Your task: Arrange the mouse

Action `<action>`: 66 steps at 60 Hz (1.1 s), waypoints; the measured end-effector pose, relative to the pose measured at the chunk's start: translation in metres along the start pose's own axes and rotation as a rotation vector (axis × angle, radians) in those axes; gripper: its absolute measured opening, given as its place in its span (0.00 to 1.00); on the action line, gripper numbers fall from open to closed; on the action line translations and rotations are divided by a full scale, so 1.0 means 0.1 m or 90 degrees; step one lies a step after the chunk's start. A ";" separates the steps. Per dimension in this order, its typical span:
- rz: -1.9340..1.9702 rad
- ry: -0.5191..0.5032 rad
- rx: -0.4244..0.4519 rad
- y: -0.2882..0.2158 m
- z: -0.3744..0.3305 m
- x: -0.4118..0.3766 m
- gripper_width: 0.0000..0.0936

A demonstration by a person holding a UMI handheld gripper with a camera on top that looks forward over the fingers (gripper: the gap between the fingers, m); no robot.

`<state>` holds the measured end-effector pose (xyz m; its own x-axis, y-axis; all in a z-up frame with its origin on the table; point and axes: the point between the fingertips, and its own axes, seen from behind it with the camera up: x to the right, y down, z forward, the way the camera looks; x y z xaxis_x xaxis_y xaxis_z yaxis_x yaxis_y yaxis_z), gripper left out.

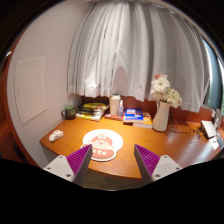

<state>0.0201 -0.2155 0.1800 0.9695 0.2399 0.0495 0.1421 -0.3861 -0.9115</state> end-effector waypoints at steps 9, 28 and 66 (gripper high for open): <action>-0.008 -0.026 -0.037 0.37 0.17 -0.42 0.90; -0.023 -0.113 -0.119 0.92 0.77 -2.03 0.90; 0.070 0.010 -0.176 0.77 2.66 -3.57 0.84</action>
<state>-0.3680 -0.0938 -0.0169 0.9847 0.1704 -0.0358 0.0824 -0.6374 -0.7661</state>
